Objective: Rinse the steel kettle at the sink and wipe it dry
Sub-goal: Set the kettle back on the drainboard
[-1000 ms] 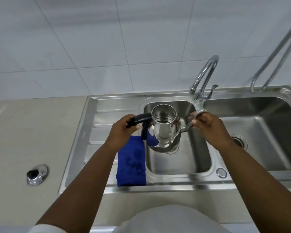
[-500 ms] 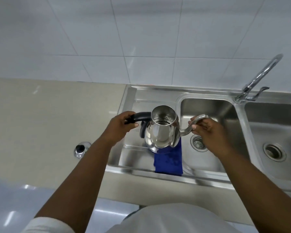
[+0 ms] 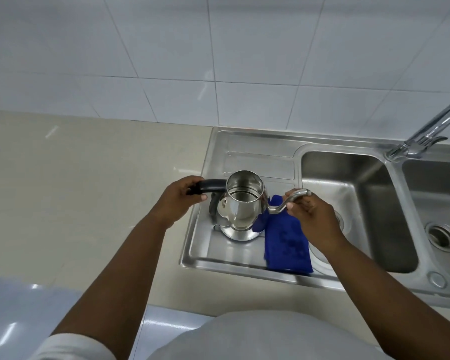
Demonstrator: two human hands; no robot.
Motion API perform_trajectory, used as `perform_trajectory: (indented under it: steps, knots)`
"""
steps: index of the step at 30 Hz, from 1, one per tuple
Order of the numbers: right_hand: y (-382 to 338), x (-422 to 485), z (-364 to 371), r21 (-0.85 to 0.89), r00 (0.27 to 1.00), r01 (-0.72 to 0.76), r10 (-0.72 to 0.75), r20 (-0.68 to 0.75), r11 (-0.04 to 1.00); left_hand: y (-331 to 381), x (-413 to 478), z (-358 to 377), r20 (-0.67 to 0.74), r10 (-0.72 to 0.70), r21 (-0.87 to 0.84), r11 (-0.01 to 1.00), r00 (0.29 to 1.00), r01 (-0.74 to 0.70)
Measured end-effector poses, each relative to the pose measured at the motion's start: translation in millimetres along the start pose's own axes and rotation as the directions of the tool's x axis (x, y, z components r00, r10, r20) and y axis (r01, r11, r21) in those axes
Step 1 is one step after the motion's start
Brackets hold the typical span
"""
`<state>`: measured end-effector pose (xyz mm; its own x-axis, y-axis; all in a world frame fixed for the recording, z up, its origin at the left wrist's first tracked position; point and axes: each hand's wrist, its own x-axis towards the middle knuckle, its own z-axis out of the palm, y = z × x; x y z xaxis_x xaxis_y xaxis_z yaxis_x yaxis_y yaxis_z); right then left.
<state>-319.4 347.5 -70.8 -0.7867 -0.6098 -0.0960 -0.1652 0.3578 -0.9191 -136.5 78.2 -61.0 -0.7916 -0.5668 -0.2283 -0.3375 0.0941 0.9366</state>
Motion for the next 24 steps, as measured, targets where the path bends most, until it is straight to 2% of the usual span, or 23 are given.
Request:
perform_trajectory:
  steps: [10, 19, 24]
  knots:
    - [10, -5, 8, -0.019, 1.0, -0.018, 0.017, -0.013, 1.0, -17, 6, -2, 0.01, 0.006, 0.066, 0.998, 1.0, -0.007]
    - [15, -4, 11, -0.14, 1.0, -0.011, 0.009, -0.014, 0.99, -25, 1, 3, -0.032, 0.077, 0.087, 0.993, 0.997, -0.073]
    - [18, -4, 12, -0.218, 1.0, -0.007, 0.002, -0.022, 0.976, -35, 3, -3, -0.02, 0.022, 0.139, 0.99, 1.0, -0.019]
